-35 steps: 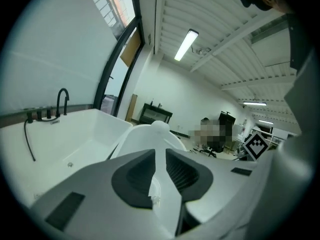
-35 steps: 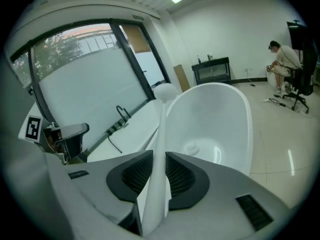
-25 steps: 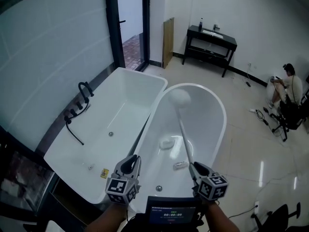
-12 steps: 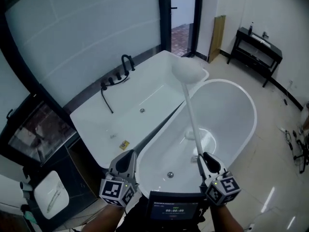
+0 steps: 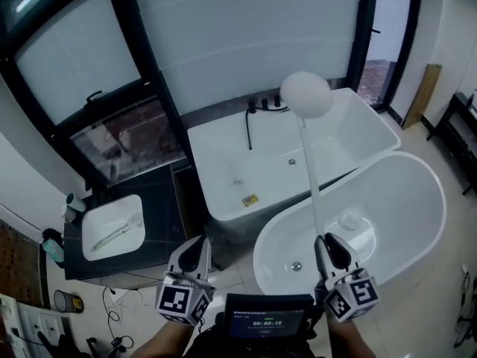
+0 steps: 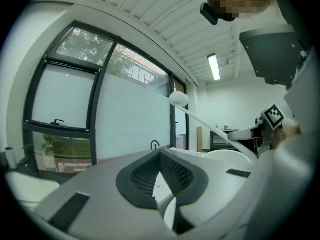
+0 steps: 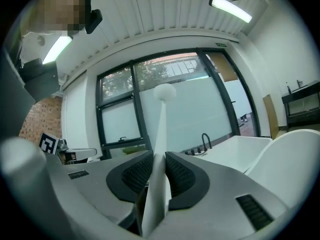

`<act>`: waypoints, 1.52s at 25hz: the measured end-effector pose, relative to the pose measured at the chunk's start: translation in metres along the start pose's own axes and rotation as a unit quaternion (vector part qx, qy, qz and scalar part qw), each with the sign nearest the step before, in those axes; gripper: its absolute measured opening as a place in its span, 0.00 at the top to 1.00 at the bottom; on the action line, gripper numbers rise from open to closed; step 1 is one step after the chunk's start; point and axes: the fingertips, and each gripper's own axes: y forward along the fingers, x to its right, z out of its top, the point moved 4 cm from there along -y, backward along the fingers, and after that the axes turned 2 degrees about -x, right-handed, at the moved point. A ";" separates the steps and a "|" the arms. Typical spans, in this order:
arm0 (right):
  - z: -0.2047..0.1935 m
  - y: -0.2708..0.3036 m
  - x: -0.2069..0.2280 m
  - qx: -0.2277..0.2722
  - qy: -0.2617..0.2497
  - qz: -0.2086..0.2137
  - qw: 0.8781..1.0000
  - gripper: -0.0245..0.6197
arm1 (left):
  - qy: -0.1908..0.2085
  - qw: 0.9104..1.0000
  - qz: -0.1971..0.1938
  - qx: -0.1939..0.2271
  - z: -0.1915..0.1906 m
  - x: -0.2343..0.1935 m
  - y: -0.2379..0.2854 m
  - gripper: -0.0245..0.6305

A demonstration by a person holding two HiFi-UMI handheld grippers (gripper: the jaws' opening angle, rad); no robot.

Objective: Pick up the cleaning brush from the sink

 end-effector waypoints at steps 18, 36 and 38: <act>-0.051 0.013 -0.267 0.025 -0.048 0.038 0.998 0.86 | -0.038 0.996 0.077 0.007 -0.046 -0.160 -0.228 0.96; -0.026 -0.022 -0.252 0.045 -0.067 0.027 0.996 0.86 | -0.025 0.997 0.049 0.048 -0.015 -0.128 -0.225 0.96; -0.029 -0.022 -0.250 0.042 -0.065 0.024 0.997 0.86 | -0.029 0.997 0.053 0.046 -0.019 -0.130 -0.227 0.96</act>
